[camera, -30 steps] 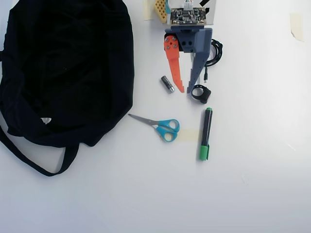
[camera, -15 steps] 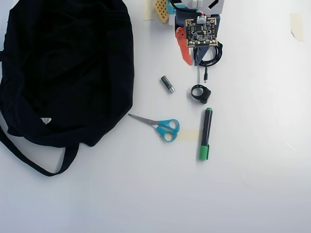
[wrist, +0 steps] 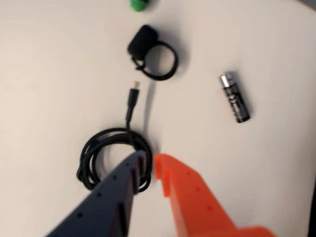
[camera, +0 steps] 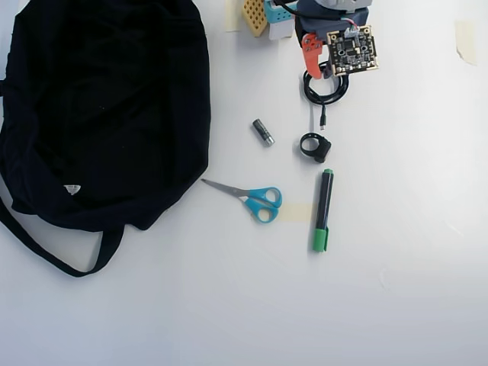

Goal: Put the cable into the black bag

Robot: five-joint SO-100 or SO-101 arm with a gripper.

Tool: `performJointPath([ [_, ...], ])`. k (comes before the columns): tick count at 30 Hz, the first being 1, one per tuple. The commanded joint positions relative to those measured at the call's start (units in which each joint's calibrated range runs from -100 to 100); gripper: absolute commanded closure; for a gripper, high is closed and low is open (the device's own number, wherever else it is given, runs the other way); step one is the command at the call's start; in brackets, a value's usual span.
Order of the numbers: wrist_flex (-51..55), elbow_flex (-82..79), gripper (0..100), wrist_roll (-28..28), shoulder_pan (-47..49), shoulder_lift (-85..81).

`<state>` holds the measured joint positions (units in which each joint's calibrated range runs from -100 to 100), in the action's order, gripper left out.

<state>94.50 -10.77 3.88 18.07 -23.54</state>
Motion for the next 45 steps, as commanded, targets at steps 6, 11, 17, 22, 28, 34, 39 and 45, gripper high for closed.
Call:
performJointPath([
  [6,0.76,-4.05,97,1.78,7.65,-1.77],
  [11,0.16,-8.28,97,3.46,10.5,-1.77],
  [17,-0.02,-8.91,97,6.81,12.07,-1.77],
  [22,-1.48,-10.88,97,8.49,12.82,-1.53],
  [28,-9.84,-17.89,97,11.27,12.59,-1.61],
  [34,-14.14,-22.38,97,14.05,12.89,-1.61],
  [39,-15.18,-24.99,97,14.52,12.37,-0.78],
  [45,-15.18,-27.5,97,17.2,12.89,-1.03],
])
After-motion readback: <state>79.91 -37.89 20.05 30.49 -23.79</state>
